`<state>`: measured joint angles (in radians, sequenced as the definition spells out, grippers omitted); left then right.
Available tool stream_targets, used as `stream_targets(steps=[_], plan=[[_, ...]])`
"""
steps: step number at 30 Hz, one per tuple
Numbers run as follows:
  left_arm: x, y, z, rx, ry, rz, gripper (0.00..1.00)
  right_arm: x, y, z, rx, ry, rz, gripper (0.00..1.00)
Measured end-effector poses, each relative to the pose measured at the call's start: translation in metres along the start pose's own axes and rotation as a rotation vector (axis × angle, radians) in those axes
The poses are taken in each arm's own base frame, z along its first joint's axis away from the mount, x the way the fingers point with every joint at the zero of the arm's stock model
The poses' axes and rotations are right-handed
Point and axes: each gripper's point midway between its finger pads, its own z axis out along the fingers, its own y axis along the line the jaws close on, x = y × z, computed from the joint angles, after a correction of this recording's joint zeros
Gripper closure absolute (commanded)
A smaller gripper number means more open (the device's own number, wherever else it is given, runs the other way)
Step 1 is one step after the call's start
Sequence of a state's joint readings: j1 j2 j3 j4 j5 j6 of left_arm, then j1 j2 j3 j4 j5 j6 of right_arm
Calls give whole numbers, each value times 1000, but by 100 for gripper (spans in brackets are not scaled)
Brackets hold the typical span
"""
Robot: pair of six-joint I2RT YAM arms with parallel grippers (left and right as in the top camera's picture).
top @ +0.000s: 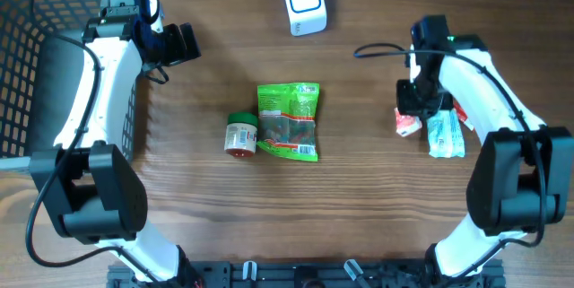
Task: Scan the item barcode
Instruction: 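Set the tissue pack down on the table's right side, then grasp the green snack bag with the right gripper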
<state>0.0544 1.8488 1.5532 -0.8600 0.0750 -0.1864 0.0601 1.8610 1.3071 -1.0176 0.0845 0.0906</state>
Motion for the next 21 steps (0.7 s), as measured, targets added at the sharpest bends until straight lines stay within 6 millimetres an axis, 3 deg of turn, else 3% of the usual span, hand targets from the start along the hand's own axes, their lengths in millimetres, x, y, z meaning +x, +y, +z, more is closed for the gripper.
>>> stream_targets(steps=[1, 2, 5, 9, 11, 14, 21], plan=[[0, 0, 0, 0, 0, 0, 0, 2, -5, 8, 2, -1, 17, 54], [0, 0, 0, 0, 0, 0, 0, 1, -8, 12, 3, -9, 33, 44], [0, 0, 0, 0, 0, 0, 0, -8, -12, 14, 3, -46, 55, 33], [0, 0, 0, 0, 0, 0, 0, -16, -7, 14, -27, -79, 68, 27], [0, 0, 0, 0, 0, 0, 0, -18, 21, 8, -182, -78, 34, 27], [0, 0, 0, 0, 0, 0, 0, -17, 85, -11, -444, -91, -100, 26], [0, 0, 0, 0, -1, 0, 0, -19, 208, -44, -618, -268, -429, 26]])
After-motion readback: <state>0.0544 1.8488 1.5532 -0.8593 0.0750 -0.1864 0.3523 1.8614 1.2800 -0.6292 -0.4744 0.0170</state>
